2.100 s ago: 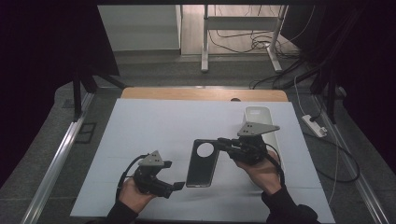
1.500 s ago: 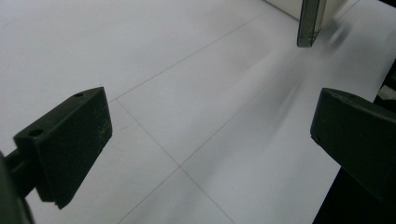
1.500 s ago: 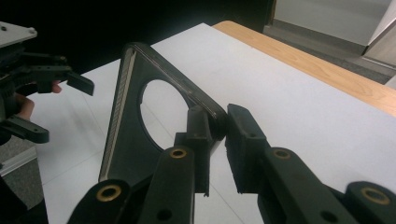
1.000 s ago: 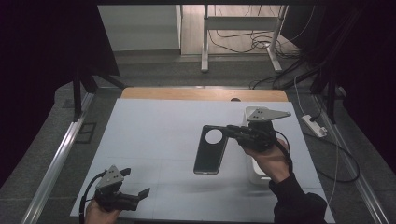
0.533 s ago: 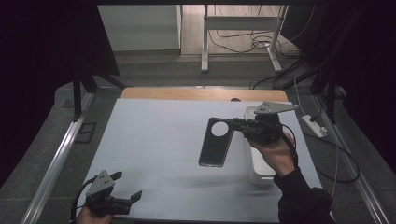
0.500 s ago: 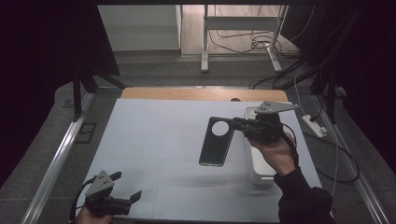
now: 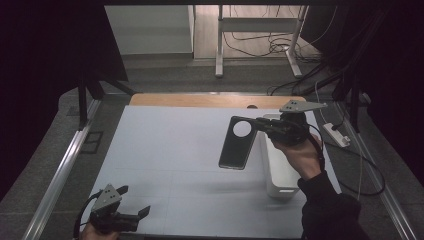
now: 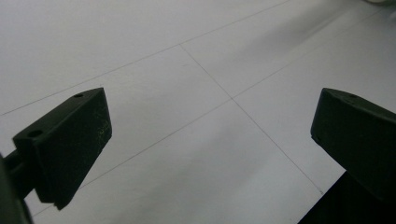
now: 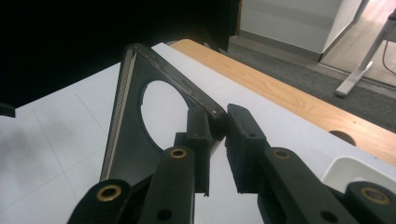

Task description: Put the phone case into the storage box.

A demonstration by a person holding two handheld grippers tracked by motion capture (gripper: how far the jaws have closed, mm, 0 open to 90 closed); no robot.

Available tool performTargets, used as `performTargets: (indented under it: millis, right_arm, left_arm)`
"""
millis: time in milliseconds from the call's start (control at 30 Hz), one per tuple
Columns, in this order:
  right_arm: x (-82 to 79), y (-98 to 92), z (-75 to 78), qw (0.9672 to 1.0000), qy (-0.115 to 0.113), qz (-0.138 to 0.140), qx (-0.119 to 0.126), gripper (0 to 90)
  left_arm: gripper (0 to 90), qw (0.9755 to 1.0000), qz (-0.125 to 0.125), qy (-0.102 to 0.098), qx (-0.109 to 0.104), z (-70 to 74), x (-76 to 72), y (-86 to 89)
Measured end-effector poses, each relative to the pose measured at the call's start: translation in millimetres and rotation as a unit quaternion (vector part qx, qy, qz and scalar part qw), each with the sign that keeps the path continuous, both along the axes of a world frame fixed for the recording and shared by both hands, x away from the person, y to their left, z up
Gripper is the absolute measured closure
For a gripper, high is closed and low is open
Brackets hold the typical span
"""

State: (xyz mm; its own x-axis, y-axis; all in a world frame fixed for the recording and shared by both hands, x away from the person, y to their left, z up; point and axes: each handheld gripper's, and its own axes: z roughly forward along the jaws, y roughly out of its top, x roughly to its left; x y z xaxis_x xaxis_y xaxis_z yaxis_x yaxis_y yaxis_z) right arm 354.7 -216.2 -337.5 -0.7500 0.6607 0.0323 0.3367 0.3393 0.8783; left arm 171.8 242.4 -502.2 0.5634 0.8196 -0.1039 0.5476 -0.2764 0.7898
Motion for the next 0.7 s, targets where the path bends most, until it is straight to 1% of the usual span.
performTargets:
  millis: [167,267,367,700]
  right_arm:
    - [7.1,-6.6,5.0,0.9999,-0.008,-0.010,-0.006,79.1]
    - [10.0,-9.2,6.3,0.9998,-0.009,-0.014,-0.008,79.1]
    - [14.5,-13.4,8.5,0.9997,-0.012,-0.019,-0.010,79.1]
    - [27.7,-27.1,15.4,0.9991,-0.021,-0.035,-0.010,79.1]
  left_arm:
    - [0.0,1.0000,0.002,0.001,-0.001,-0.1,0.1,0.1]
    - [0.0,1.0000,0.003,0.001,-0.005,-0.3,0.2,0.6]
    - [0.0,1.0000,0.002,0.002,-0.003,-0.3,0.3,0.3]
    - [0.0,1.0000,0.003,0.004,-0.002,-0.5,0.7,0.3]
